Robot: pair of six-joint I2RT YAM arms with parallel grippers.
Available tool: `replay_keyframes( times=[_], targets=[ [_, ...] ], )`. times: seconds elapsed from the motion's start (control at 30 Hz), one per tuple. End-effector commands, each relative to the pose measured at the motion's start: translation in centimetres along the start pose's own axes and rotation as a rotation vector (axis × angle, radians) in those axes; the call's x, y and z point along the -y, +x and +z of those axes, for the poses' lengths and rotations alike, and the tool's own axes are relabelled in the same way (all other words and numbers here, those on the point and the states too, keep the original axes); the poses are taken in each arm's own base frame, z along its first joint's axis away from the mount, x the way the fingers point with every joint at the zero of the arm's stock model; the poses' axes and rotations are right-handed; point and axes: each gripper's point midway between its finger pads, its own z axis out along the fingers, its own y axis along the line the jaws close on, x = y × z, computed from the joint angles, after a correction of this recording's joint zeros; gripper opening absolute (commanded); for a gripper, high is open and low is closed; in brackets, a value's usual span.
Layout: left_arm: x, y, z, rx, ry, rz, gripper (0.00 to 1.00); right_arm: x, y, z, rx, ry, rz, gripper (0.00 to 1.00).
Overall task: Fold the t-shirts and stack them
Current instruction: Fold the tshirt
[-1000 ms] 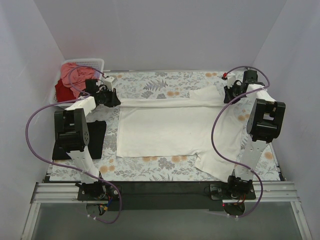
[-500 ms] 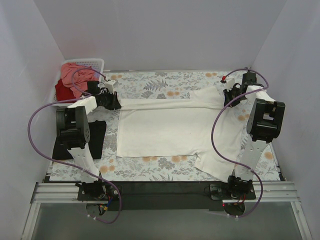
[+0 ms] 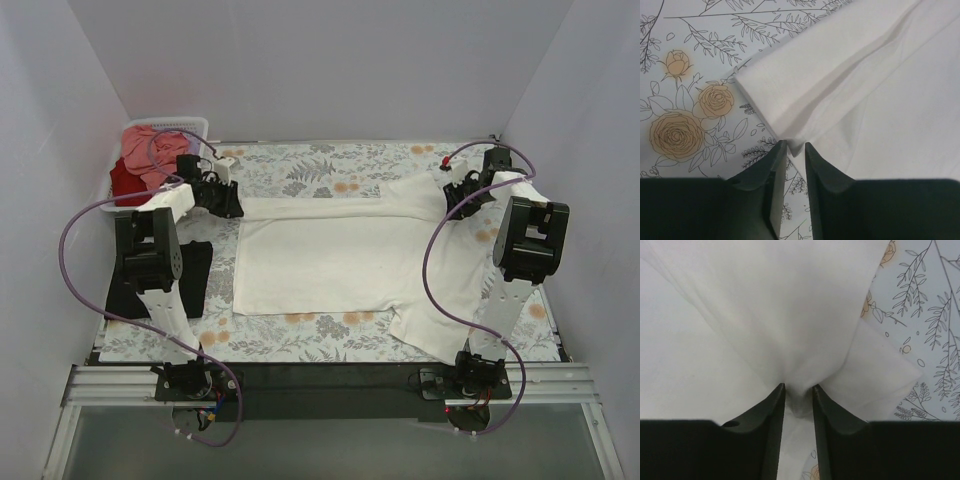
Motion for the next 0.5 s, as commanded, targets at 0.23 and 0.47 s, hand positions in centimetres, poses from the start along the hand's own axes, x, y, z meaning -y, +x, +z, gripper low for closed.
replay_keyframes(
  times=[0.23,0.47],
  targets=[
    [1.5,-8.7,-3.9,0.136,0.039,0.08,0.37,1.4,-7.1,-6.1,0.161,0.065,0.008,0.7],
    [4.8,-15.2,0.2,0.257,0.051,0.071,0.46,4.6,-12.2,-5.1,0.274,0.059,0.194,0.63]
  ],
)
